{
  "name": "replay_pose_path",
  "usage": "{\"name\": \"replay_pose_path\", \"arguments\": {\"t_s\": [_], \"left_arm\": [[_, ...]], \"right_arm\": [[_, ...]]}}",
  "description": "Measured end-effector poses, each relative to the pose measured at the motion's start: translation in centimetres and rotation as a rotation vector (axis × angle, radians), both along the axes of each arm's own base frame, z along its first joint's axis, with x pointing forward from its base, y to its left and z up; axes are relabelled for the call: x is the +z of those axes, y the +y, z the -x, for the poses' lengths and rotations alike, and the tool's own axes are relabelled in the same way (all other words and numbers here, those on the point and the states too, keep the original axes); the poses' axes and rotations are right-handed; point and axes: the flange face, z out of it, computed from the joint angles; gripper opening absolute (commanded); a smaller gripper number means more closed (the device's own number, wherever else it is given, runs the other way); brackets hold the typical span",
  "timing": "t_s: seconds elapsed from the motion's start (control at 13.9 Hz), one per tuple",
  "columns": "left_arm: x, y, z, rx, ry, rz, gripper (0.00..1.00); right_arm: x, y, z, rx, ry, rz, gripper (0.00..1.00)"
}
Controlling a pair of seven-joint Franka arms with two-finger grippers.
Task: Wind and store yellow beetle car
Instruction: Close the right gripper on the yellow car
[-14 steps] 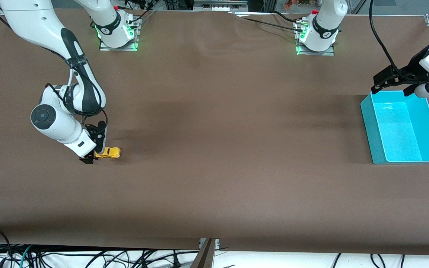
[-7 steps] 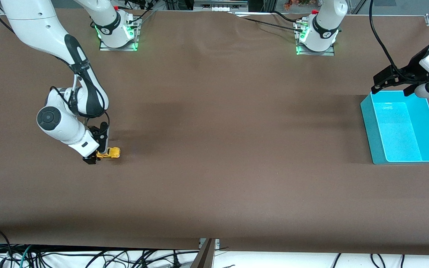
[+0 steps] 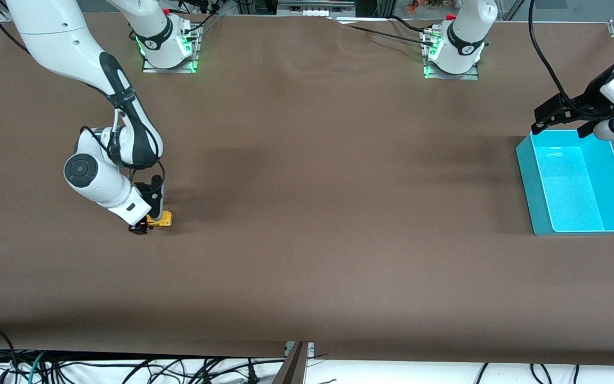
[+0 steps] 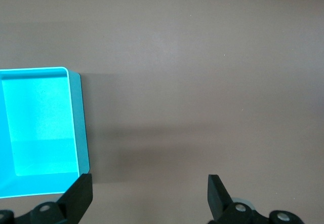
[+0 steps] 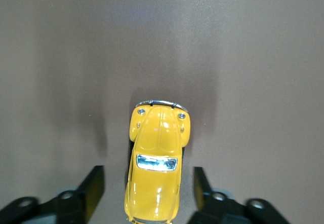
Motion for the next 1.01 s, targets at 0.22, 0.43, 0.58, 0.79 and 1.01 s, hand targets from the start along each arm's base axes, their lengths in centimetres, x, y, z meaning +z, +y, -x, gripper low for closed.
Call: {"name": "replay_pose_path", "arguments": {"t_s": [0.22, 0.43, 0.58, 0.79, 1.01], "left_arm": [[0.0, 0.0, 0.0, 0.0, 0.0, 0.0, 1.0], [0.0, 0.0, 0.0, 0.0, 0.0, 0.0, 1.0], [0.0, 0.0, 0.0, 0.0, 0.0, 0.0, 1.0], [0.0, 0.0, 0.0, 0.0, 0.0, 0.0, 1.0], [0.0, 0.0, 0.0, 0.0, 0.0, 0.0, 1.0]], "right_arm": [[0.0, 0.0, 0.0, 0.001, 0.0, 0.0, 0.56], [0.0, 0.0, 0.0, 0.001, 0.0, 0.0, 0.46], [0.02, 0.0, -0.01, 0.001, -0.001, 0.0, 0.46], [0.02, 0.0, -0.01, 0.0, -0.001, 0.0, 0.46], [0.01, -0.12, -0.02, -0.002, -0.001, -0.001, 0.46]]}}
